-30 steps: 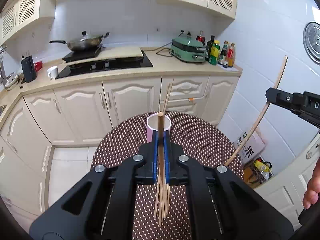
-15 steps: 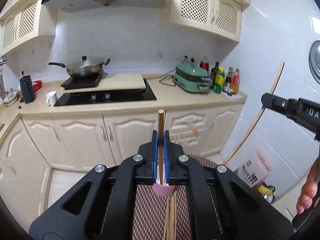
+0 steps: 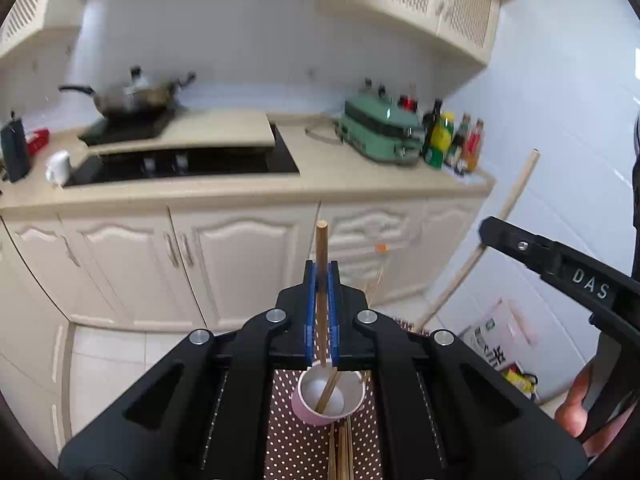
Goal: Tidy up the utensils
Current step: 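Lower both chopsticks into the pink cup and open both tools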
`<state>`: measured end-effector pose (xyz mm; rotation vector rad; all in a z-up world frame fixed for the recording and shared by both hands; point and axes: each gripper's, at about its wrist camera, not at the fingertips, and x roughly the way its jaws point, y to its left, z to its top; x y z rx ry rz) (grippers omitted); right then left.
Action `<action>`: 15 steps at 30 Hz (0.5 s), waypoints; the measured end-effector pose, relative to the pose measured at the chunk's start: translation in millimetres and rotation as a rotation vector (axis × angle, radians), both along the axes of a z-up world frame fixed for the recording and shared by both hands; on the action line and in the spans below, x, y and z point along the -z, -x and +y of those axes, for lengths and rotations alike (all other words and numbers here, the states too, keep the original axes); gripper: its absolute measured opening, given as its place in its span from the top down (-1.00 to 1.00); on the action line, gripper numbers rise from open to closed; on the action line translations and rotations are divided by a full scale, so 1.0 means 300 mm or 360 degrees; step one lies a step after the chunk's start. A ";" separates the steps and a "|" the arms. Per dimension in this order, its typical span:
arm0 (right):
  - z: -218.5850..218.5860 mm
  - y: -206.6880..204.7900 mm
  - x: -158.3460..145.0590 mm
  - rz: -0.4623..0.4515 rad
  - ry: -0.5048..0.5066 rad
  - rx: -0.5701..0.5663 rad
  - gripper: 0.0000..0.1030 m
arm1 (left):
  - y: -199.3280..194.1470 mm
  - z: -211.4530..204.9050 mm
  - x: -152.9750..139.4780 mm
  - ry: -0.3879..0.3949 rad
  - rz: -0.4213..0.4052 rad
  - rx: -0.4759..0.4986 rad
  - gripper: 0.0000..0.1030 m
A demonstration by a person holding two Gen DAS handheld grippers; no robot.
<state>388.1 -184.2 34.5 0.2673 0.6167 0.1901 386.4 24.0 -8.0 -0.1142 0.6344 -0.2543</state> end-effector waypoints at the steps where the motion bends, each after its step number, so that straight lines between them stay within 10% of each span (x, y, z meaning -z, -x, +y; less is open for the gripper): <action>1: 0.005 -0.013 0.033 0.0047 -0.0013 -0.0014 0.90 | -0.015 -0.005 0.035 -0.0007 0.0033 0.0016 0.89; 15: 0.062 -0.093 0.360 0.0408 -0.0003 -0.0060 0.90 | -0.080 -0.048 0.302 -0.0099 0.0230 0.0104 0.89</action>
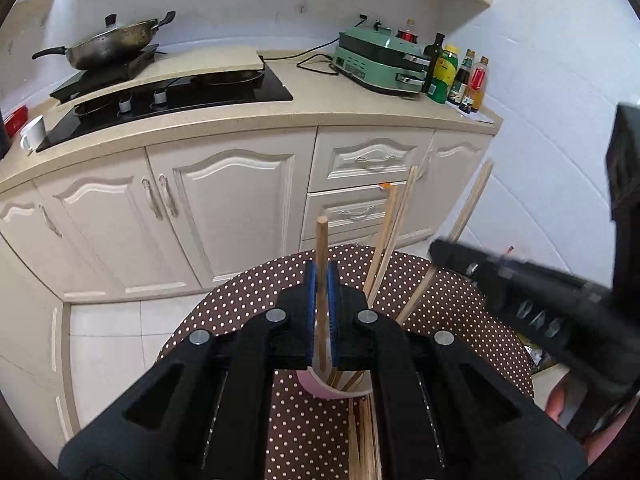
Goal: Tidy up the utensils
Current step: 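Lower both chopsticks into the pink cup and open both tools, then raise both open tools away from the pink cup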
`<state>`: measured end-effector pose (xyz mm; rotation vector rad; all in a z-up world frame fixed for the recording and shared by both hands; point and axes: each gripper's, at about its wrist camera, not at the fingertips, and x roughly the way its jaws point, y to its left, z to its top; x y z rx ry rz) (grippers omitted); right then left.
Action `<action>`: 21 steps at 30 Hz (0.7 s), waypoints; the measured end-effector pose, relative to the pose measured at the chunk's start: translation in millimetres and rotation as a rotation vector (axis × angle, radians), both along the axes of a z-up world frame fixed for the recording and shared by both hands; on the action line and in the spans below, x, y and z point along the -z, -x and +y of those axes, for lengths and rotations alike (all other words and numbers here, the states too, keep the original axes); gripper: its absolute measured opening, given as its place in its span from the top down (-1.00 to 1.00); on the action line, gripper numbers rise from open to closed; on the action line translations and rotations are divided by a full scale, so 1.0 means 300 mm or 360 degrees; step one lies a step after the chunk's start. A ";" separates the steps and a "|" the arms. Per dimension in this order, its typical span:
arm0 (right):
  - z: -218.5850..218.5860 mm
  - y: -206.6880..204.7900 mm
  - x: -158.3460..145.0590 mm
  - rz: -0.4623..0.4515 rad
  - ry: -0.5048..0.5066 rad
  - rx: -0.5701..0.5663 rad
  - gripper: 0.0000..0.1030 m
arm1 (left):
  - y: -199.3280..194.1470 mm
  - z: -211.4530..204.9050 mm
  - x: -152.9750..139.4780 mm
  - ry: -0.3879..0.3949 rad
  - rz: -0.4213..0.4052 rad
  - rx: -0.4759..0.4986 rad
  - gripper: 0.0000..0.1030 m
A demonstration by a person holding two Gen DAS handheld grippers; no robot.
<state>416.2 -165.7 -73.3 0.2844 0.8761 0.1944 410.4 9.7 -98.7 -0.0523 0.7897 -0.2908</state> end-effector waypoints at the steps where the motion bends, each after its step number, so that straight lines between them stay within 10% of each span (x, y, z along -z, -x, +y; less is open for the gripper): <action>1: 0.001 -0.006 0.012 0.0016 -0.0004 0.0000 0.89 | -0.014 -0.001 0.005 -0.0018 -0.0012 -0.0029 0.89; 6: 0.000 -0.031 0.049 0.0098 -0.0051 0.0007 0.82 | -0.055 -0.025 0.030 -0.0040 0.0001 -0.0016 0.85; 10: -0.008 -0.037 0.051 0.0139 -0.0044 0.0018 0.15 | -0.080 -0.047 0.070 -0.0088 0.0089 -0.0015 0.78; 12: -0.026 -0.024 0.040 0.0125 -0.0038 0.0047 0.02 | -0.080 -0.049 0.078 -0.0085 0.0109 -0.0027 0.54; 14: -0.040 -0.014 0.032 0.0134 -0.0030 0.0067 -0.08 | -0.072 -0.049 0.078 -0.0083 0.0108 -0.0048 -0.13; 21: -0.106 0.040 -0.014 0.0115 -0.0017 0.0117 -0.17 | -0.016 -0.047 0.021 -0.0081 0.0066 -0.0125 -0.13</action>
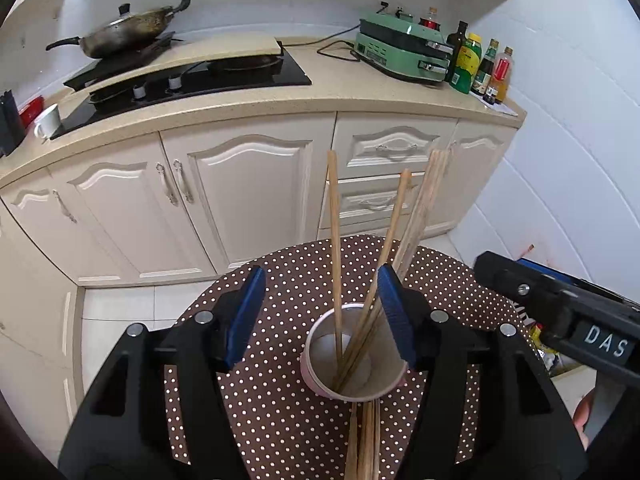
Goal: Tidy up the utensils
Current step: 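Raise both open tools away from the pink cup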
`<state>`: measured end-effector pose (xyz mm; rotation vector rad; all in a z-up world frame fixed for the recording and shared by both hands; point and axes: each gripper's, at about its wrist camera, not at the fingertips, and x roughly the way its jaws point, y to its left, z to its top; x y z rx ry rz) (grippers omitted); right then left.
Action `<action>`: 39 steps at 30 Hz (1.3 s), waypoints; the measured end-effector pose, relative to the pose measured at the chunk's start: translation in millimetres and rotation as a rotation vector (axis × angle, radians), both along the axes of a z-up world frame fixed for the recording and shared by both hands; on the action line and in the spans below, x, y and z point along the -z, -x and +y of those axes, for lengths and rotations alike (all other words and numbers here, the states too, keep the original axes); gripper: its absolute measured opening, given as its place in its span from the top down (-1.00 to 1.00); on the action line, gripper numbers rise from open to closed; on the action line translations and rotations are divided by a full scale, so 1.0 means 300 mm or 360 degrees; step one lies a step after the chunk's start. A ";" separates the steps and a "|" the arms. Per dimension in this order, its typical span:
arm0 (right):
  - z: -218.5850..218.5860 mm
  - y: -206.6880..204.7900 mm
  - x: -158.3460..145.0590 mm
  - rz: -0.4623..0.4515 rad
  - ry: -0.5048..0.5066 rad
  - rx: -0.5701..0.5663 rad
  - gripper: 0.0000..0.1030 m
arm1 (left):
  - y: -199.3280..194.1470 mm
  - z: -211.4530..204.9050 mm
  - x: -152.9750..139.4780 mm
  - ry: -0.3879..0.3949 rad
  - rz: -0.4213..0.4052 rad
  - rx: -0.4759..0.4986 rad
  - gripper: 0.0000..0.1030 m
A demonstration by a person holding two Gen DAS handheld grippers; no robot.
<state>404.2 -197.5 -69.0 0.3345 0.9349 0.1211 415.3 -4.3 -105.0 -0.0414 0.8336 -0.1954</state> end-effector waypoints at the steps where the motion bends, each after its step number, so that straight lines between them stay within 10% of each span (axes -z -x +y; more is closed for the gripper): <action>1: -0.008 0.015 -0.014 -0.0004 0.0013 0.0004 -0.17 | 0.011 -0.001 -0.012 0.0001 -0.0010 -0.0004 -0.13; 23: -0.036 0.517 -0.272 -0.0132 0.0084 0.0004 -0.62 | 0.570 -0.019 -0.261 -0.0065 -0.0213 -0.0030 -0.13; 39: 0.010 0.782 -0.238 0.0037 0.0165 -0.0073 -0.66 | 0.828 -0.013 -0.224 -0.0092 -0.0070 -0.0046 -0.13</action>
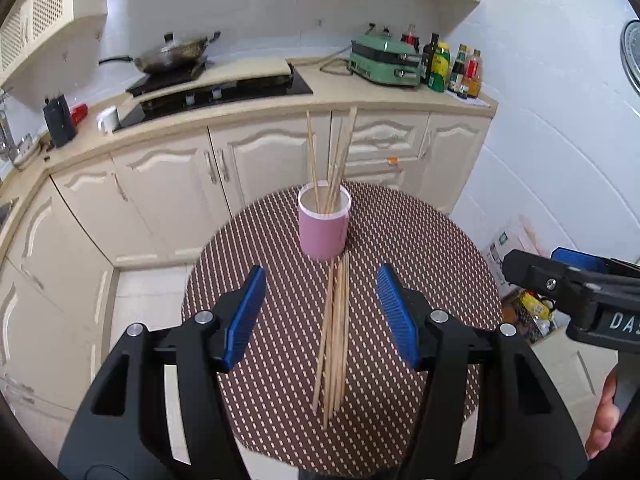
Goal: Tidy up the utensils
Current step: 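Raise both open tools away from the pink cup, then lower both open tools toward the remaining chopsticks beside the cup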
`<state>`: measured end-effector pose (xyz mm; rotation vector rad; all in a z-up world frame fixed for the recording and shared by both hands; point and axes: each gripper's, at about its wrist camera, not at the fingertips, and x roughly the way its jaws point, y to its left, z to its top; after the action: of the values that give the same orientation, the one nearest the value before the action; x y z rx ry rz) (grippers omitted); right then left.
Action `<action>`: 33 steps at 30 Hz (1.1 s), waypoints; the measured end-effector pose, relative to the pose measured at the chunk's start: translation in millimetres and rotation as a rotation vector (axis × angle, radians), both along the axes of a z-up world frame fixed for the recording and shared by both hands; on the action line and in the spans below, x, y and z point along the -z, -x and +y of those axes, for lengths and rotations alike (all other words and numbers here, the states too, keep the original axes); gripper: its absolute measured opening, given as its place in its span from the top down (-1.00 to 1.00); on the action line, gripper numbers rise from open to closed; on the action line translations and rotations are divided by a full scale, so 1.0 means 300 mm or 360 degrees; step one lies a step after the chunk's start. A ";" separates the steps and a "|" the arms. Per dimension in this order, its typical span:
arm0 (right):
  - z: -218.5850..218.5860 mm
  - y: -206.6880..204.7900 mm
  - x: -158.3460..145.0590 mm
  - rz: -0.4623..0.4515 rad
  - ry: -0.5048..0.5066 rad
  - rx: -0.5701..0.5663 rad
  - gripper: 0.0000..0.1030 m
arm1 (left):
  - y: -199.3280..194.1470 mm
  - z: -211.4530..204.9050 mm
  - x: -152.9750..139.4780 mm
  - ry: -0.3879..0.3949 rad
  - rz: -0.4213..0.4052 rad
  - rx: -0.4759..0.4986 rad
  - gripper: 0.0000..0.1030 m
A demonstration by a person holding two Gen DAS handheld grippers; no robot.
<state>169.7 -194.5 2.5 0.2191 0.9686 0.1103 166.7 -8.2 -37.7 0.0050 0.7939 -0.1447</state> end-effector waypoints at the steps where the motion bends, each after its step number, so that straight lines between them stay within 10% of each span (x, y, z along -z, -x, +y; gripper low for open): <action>1: 0.001 0.006 0.013 0.0022 0.0006 -0.0004 -0.66 | 0.007 0.002 0.017 0.0019 0.0029 0.0003 -0.13; 33: 0.100 -0.414 0.692 0.0299 0.0015 0.0034 -0.66 | -0.465 0.092 0.684 -0.0013 0.0493 0.0005 -0.12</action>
<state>293.8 -164.6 -205.1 0.2342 1.1531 0.0667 306.1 19.5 -243.1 -0.0085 1.1040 -0.1473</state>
